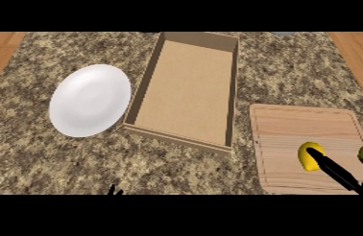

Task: Pick the lemon from the cutting board and place it in the cardboard box

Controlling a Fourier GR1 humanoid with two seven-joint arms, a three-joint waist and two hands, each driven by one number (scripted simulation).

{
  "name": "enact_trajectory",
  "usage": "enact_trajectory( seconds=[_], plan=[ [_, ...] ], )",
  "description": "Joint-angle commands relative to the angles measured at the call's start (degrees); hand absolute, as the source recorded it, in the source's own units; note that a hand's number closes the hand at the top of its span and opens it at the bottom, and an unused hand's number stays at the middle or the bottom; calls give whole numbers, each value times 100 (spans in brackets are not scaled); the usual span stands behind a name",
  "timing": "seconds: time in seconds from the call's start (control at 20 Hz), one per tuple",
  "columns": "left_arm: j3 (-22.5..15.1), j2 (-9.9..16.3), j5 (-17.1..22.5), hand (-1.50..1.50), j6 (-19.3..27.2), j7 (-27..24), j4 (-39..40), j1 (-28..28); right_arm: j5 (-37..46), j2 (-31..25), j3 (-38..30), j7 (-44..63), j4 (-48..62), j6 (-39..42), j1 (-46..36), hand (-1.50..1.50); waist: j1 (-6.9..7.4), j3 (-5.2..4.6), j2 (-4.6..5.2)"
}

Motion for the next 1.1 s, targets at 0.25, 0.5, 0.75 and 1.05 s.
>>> enact_trajectory(
  seconds=[0.25, 0.5, 0.75, 1.05],
  plan=[
    [722, -347, -124, 0, 370, -97, -547, -1424, 356, -169, 194, 1644, -514, 613, -621, -150, 25, 129, -12],
    [702, -426, -96, 0, 423, 9, -530, -1564, 511, -145, 328, 2360, -572, 995, -800, -150, -2, 148, -1],
    [675, -459, -101, 0, 543, 171, -609, -1611, 711, -46, 481, 2868, -710, 1197, -912, -150, -76, 155, -29],
    [684, -401, -32, 0, 553, 278, -655, -1665, 1034, -59, 466, 3064, -697, 1389, -1200, -150, -90, 165, -33]
  ],
)
